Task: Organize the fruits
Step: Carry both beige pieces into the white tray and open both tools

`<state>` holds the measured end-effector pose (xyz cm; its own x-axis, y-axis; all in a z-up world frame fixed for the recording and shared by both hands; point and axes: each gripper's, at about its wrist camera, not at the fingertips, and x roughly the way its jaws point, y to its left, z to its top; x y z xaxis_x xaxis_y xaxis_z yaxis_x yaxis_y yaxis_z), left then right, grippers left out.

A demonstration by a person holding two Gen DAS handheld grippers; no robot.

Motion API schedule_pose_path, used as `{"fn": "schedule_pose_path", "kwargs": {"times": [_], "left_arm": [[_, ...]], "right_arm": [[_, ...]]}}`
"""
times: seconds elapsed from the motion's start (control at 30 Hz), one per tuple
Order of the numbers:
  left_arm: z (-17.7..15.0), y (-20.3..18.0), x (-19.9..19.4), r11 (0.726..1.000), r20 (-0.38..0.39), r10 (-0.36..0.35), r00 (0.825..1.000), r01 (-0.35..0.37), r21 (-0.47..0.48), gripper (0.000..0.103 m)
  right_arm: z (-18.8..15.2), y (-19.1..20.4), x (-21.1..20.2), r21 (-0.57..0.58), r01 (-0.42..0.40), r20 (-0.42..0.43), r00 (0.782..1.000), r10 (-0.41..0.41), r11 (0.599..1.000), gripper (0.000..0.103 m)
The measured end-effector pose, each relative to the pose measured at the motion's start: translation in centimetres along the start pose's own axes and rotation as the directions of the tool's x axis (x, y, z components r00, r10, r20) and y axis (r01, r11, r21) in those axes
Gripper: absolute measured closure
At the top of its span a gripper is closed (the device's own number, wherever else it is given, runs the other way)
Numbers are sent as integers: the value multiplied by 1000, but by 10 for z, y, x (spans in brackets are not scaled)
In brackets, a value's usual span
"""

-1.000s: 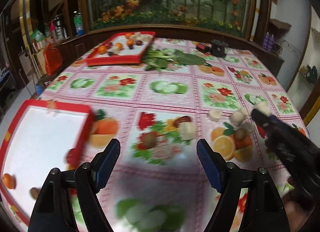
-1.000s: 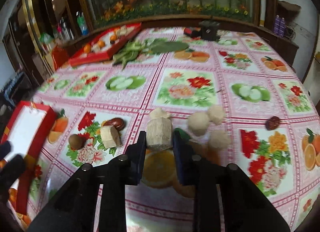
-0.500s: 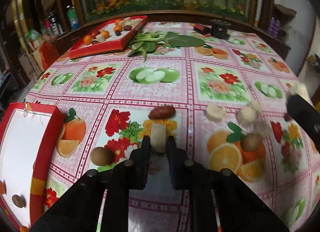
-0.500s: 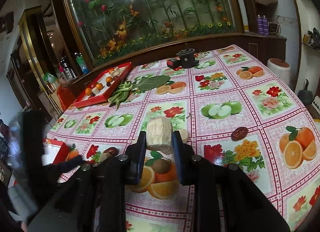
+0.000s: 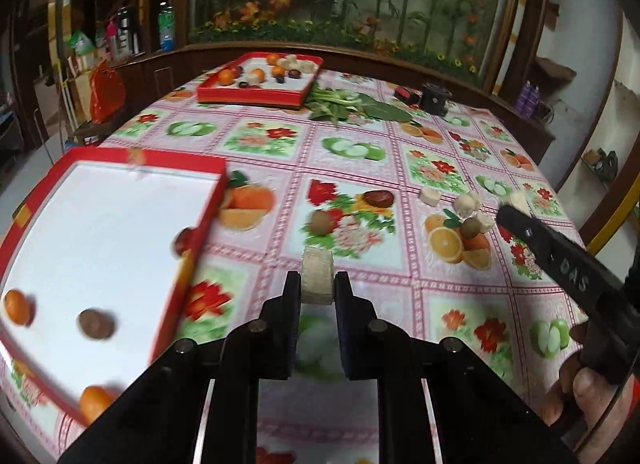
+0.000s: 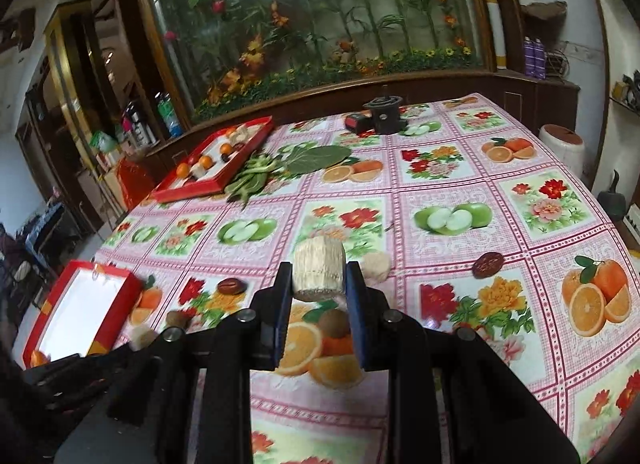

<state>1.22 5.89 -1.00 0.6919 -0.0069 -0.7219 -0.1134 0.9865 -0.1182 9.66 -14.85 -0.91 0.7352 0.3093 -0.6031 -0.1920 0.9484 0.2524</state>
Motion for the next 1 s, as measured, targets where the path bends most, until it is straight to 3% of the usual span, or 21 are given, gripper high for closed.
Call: {"fn": "schedule_pose_path", "kwargs": {"times": [0.4, 0.63, 1.0], "left_arm": [[-17, 26, -29, 999, 35, -21, 999, 23, -48, 88], [-25, 45, -41, 997, 48, 25, 999, -21, -72, 88], [-29, 77, -45, 989, 45, 91, 995, -85, -123, 88]], "right_arm": [[-52, 29, -57, -65, 1, -38, 999, -4, 998, 75], [-73, 44, -81, -77, -14, -42, 999, 11, 997, 75], [-93, 79, -83, -130, -54, -70, 997, 45, 990, 75]]}}
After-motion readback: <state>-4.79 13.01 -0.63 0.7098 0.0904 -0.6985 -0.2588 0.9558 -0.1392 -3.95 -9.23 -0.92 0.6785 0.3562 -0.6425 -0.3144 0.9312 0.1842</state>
